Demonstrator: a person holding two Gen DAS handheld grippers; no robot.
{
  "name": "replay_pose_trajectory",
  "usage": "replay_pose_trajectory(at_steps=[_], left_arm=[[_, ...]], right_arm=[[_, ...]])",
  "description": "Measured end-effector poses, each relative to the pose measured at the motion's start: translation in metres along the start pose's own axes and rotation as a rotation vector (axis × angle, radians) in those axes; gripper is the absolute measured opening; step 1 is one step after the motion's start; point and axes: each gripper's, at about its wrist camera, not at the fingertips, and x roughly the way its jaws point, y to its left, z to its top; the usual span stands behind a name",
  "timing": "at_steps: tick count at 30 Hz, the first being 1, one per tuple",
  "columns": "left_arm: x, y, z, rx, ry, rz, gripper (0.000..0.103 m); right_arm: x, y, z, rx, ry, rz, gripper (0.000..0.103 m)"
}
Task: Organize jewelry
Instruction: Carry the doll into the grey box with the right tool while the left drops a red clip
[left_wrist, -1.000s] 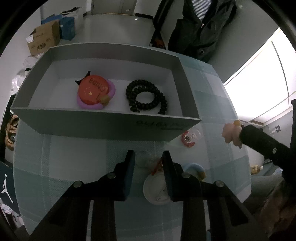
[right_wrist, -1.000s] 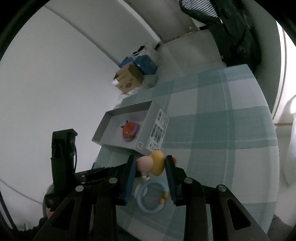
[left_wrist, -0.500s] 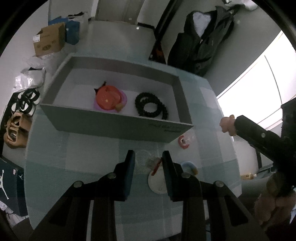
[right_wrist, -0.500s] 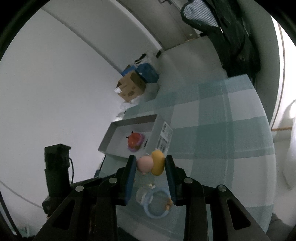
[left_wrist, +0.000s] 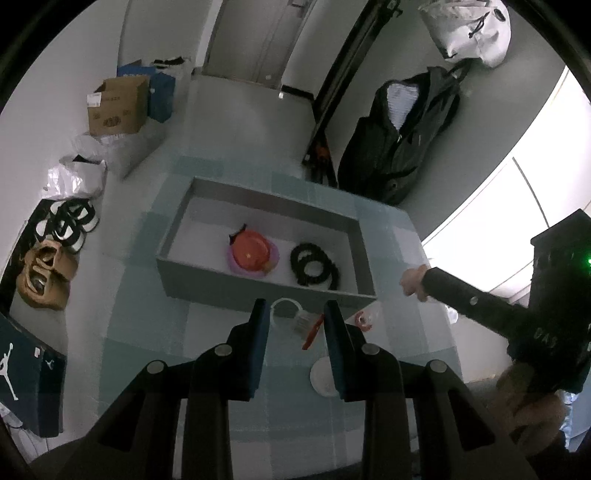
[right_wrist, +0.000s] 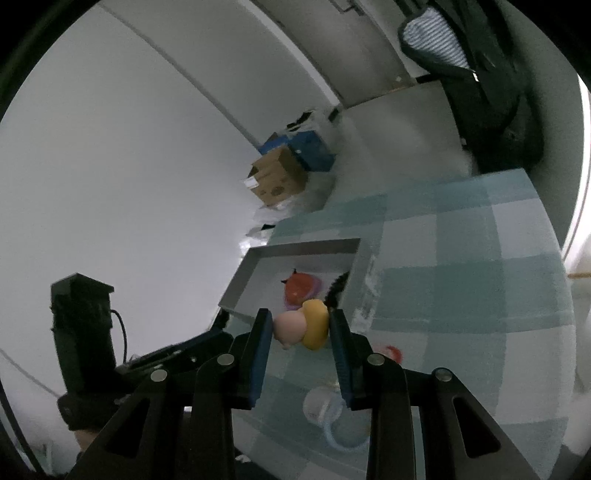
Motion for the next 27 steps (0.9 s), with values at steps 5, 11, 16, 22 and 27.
replay_pose_trajectory(at_steps=[5,11,16,22,27], left_arm=[[-0.004,0.001,0.006,0.006,-0.03,-0.001,0.025],[-0.001,0.002,0.016,0.006,-0.046,-0.016,0.025],[0.005,0.004,0.025,-0.007,-0.037,-0.035,0.025],[0.009,0.003,0.037,-0.001,-0.04,-0.046,0.025],[0.017,0.008,0.046,-0.023,-0.037,-0.055,0.025]], right_arm=[[0.008,0.011,0.002,-0.023,0.003,0.011,0.031],[0.016,0.018,0.007,-0.033,0.001,0.023,0.031],[0.023,0.019,0.014,-0.031,-0.002,0.027,0.031],[0.031,0.021,0.025,-0.017,-0.008,0.043,0.031],[0.043,0.021,0.036,0.019,0.002,0.053,0.031]])
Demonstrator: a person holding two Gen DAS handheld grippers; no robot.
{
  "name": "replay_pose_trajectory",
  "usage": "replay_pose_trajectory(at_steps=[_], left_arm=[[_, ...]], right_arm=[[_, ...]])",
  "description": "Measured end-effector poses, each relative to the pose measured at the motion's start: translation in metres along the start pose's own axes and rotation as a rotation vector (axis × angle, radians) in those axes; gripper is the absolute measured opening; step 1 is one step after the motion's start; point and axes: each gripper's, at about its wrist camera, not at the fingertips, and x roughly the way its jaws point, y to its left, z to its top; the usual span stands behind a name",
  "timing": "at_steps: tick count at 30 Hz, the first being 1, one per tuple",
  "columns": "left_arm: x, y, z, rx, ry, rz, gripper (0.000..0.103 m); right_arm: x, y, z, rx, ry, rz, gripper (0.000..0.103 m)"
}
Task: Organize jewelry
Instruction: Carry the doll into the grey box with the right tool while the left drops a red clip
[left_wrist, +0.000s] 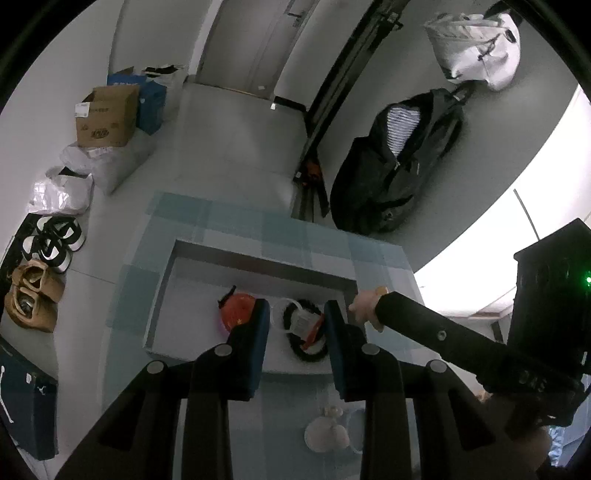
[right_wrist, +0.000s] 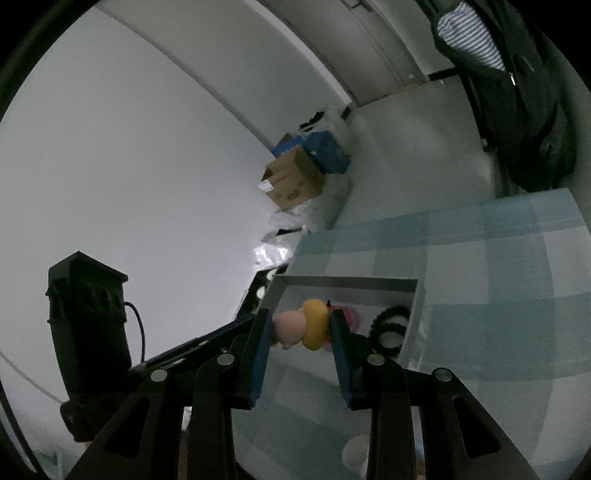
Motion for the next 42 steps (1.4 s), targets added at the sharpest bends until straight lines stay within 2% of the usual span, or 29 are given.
replay_pose_trajectory(at_steps=[9,25,31,33,34,39,42], left_arm=[[0.022,0.013,0.01,-0.061,0.036,-0.019,0.025],[0.05,0.015,0.008,-0.055,0.11,-0.01,0.025],[0.053,0.018,0.007,-0.07,0.121,0.004,0.026],[0.054,0.021,0.007,-0.094,0.135,0.001,0.026],[0.053,0.022,0.006,-0.105,0.141,-0.007,0.027],[0.045,0.018,0.004,-0.094,0.124,-0.001,0.045],[0.039,0.012,0.003,-0.074,0.118,-0.009,0.046]], right_arm=[[0.021,-0.019,0.004,0.064,0.043,-0.039,0.031],[0.038,-0.032,0.005,0.102,0.064,-0.057,0.031],[0.036,-0.035,0.003,0.111,0.048,-0.092,0.034],[0.034,-0.038,0.002,0.119,0.044,-0.108,0.039],[0.032,-0.039,0.001,0.122,0.04,-0.101,0.04],[0.014,-0.033,0.002,0.088,-0.005,-0.091,0.047],[0.001,-0.03,0.003,0.071,-0.042,-0.086,0.05]])
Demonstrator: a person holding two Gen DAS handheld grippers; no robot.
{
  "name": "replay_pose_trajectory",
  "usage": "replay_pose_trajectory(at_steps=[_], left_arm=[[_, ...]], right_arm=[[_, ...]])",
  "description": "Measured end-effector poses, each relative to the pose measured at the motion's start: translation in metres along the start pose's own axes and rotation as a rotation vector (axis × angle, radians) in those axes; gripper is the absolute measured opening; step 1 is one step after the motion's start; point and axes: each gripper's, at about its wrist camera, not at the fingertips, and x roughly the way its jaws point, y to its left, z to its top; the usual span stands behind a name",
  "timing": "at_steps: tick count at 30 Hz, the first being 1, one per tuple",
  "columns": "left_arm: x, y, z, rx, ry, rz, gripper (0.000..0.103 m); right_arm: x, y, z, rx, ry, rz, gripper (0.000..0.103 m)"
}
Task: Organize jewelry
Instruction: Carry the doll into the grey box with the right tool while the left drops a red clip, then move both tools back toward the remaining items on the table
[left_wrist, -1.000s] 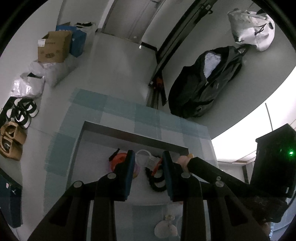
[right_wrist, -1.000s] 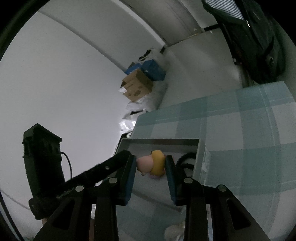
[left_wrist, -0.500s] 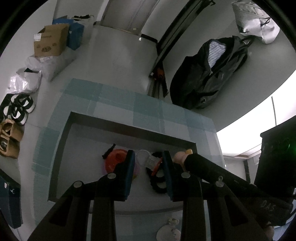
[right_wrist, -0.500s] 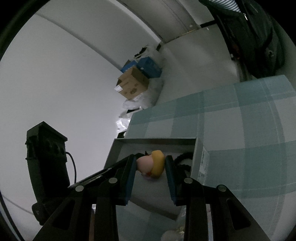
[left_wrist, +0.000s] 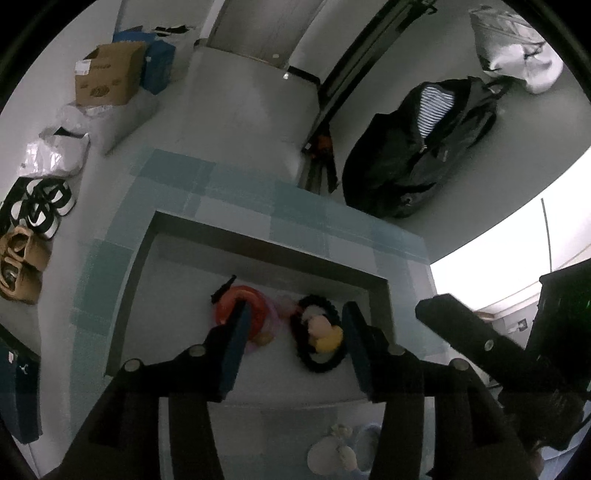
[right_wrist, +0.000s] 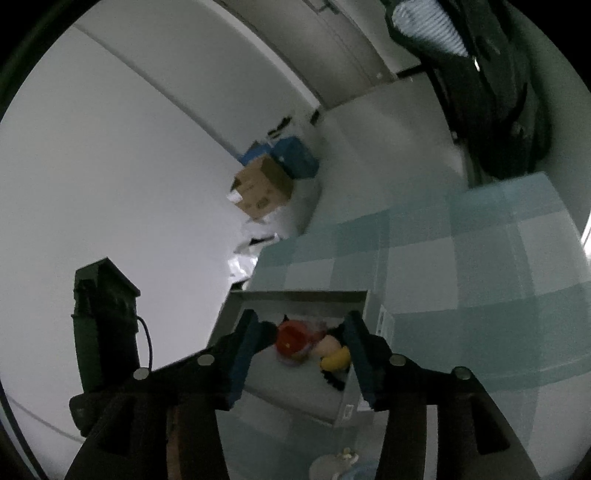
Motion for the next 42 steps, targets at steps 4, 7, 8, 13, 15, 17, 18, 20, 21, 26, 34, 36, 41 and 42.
replay_pose_trajectory(at_steps=[4,7,8,13,15,17,18,20,21,26,34,36,41,42], left_arm=[[-0.007,-0.008,-0.005,0.043,-0.014,0.029,0.046],[-0.013,-0.013,-0.01,0.079,-0.026,0.047,0.046],[-0.015,-0.015,-0.011,0.091,-0.032,0.053,0.046],[-0.026,-0.024,-0.018,0.127,-0.061,0.067,0.046],[-0.028,-0.028,-0.021,0.145,-0.067,0.083,0.047],[-0.03,-0.032,-0.025,0.159,-0.071,0.097,0.047],[-0.031,-0.034,-0.026,0.167,-0.073,0.099,0.047],[-0.033,-0.039,-0.03,0.188,-0.081,0.111,0.047],[-0.034,-0.041,-0.032,0.199,-0.086,0.118,0.047],[-0.038,-0.043,-0.042,0.209,-0.095,0.131,0.047],[-0.047,-0.041,-0.057,0.207,-0.133,0.172,0.064],[-0.048,-0.039,-0.06,0.205,-0.135,0.182,0.064],[-0.042,-0.037,-0.073,0.177,-0.104,0.187,0.065],[-0.039,-0.039,-0.08,0.18,-0.087,0.192,0.065]], right_arm=[[-0.013,0.001,0.0,-0.008,-0.03,-0.009,0.054],[-0.022,0.002,-0.001,-0.015,-0.05,-0.01,0.058],[-0.027,0.003,-0.001,-0.026,-0.062,-0.01,0.06],[-0.04,0.006,-0.004,-0.054,-0.093,-0.01,0.065],[-0.044,0.006,-0.007,-0.066,-0.1,-0.017,0.066],[-0.051,0.006,-0.011,-0.073,-0.105,-0.021,0.068],[-0.054,0.005,-0.012,-0.077,-0.109,-0.024,0.068],[-0.06,0.005,-0.017,-0.085,-0.117,-0.033,0.07],[-0.063,0.005,-0.019,-0.087,-0.12,-0.034,0.071],[-0.076,0.004,-0.027,-0.11,-0.134,-0.05,0.075],[-0.082,-0.001,-0.043,-0.139,-0.102,-0.077,0.079],[-0.08,-0.003,-0.047,-0.146,-0.084,-0.091,0.079],[-0.075,-0.006,-0.057,-0.169,-0.038,-0.119,0.086],[-0.072,-0.007,-0.059,-0.171,-0.02,-0.12,0.087]])
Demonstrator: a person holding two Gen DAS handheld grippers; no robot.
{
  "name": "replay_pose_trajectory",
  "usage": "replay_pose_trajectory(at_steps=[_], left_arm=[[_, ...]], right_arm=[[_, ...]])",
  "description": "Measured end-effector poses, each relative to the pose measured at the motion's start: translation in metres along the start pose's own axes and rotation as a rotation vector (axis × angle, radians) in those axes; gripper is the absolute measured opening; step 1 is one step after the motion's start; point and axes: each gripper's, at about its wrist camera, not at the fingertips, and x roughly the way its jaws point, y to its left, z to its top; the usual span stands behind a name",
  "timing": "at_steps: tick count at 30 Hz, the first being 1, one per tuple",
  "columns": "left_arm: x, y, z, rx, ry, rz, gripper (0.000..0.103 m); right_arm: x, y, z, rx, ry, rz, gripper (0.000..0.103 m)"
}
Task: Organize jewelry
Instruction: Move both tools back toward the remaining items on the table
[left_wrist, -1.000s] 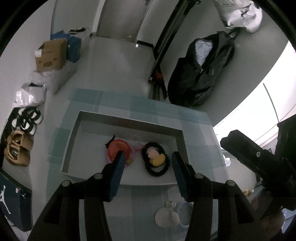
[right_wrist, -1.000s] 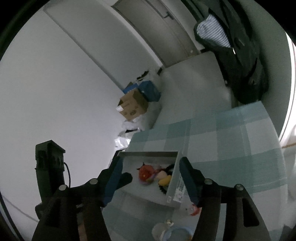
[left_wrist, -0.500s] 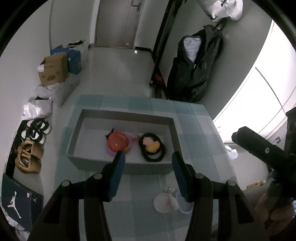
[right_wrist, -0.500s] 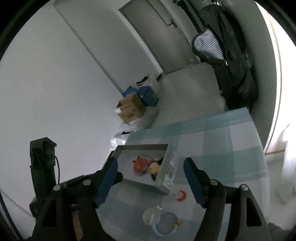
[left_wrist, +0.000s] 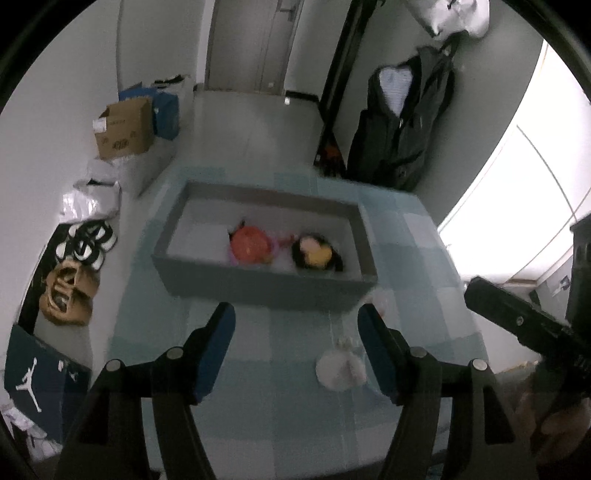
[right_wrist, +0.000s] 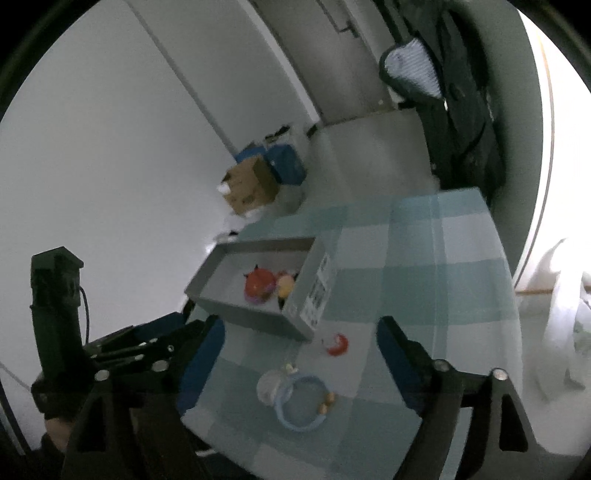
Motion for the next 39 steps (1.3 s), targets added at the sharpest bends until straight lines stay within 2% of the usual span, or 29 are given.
replay_pose_trajectory(at_steps=[7,17,20,22,24,29,35,37,39], left_arm=[[0.013,-0.017,-0.017,0.074,0.081,0.034,0.065],[0.024,0.006,-0.027,0.03,0.172,0.062,0.065],[0.024,0.005,-0.026,0.029,0.171,0.069,0.065],[0.024,0.003,-0.026,0.034,0.172,0.071,0.065],[0.027,0.002,-0.026,0.034,0.183,0.065,0.065],[0.032,0.009,-0.029,0.013,0.219,0.052,0.065],[0.028,0.012,-0.027,0.007,0.207,0.041,0.065],[0.028,0.013,-0.027,0.008,0.209,0.034,0.065],[0.028,0.014,-0.026,0.01,0.204,0.043,0.065]], right_arm=[[0.013,0.001,-0.015,-0.063,0.084,-0.065,0.087],[0.025,-0.006,-0.029,-0.078,0.15,-0.078,0.085],[0.033,-0.008,-0.03,-0.073,0.172,-0.076,0.074],[0.037,-0.009,-0.029,-0.066,0.177,-0.076,0.073],[0.04,-0.008,-0.028,-0.063,0.177,-0.076,0.065],[0.052,-0.004,-0.026,-0.077,0.19,-0.093,0.06],[0.075,-0.002,-0.02,-0.077,0.202,-0.123,0.058],[0.081,-0.003,-0.017,-0.068,0.207,-0.137,0.053],[0.087,-0.002,-0.016,-0.063,0.228,-0.139,0.041]])
